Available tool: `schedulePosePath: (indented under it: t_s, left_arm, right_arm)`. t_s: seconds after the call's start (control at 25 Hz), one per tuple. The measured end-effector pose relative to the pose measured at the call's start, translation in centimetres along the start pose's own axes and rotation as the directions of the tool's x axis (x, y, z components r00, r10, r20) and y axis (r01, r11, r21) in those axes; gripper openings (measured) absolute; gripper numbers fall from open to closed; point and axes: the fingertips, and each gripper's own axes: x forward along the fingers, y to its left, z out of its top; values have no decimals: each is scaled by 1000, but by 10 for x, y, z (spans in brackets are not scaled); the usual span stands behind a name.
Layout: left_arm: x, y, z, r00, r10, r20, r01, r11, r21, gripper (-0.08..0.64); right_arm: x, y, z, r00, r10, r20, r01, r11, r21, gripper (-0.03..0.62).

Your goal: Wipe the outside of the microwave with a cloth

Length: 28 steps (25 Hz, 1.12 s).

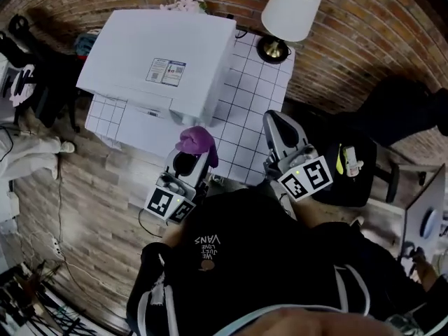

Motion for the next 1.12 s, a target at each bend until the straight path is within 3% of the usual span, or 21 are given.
schedulePosePath:
  t_s: [0.12, 0.28, 0.44, 0.64, 0.8, 1.12]
  left_arm:
    - [10, -5, -9, 994, 98, 51, -93, 990, -105, 130]
    - [25, -10, -19, 971, 203, 126, -164, 950, -265, 130]
    - [33, -9, -30, 934, 290, 211, -169, 875, -454, 130]
    - [46, -1, -34, 886, 355, 299, -95, 768, -633, 130]
    - [63, 7, -29, 862, 371, 346, -16, 702, -712, 130]
    - [109, 44, -27, 852, 362, 379, 46, 668, -743, 130]
  right_arm:
    - [2, -15, 2, 995, 88, -45, -87, 996, 21, 0]
    - [5, -31, 8, 977, 196, -79, -193, 980, 37, 0]
    - [8, -44, 13, 959, 267, -94, -264, 963, 48, 0]
    - [6, -58, 16, 944, 312, -109, -306, 950, 66, 0]
    - [7, -67, 21, 938, 328, -108, -321, 944, 77, 0]
    - [6, -94, 24, 944, 307, -116, -300, 951, 75, 0]
